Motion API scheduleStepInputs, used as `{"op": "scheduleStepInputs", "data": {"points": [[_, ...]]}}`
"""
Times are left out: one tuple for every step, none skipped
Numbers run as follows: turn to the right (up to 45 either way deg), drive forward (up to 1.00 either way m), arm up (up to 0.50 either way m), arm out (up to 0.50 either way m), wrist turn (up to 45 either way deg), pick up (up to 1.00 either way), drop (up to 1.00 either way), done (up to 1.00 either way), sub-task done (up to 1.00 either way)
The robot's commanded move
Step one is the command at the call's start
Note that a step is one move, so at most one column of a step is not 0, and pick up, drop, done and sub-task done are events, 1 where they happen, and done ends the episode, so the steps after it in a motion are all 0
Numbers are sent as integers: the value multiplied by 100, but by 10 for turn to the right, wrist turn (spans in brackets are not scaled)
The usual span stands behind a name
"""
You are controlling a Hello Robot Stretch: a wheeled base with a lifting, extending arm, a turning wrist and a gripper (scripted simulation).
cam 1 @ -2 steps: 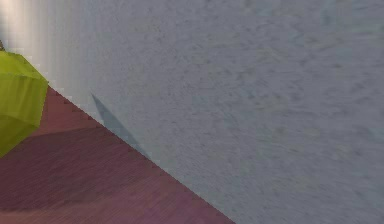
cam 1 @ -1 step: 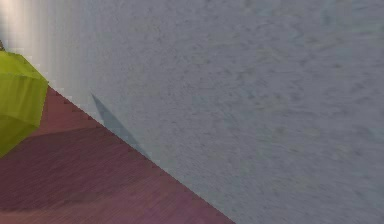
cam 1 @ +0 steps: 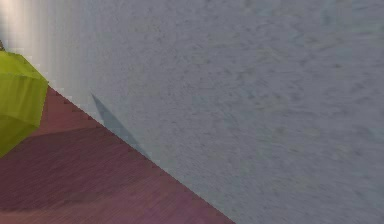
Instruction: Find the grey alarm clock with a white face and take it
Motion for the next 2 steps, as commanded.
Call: {"op": "scheduleStepInputs", "data": {"points": [[0, 0, 0, 0, 450, 0, 0, 0, 0], [0, 0, 0, 0, 450, 0, 0, 0, 0]]}}
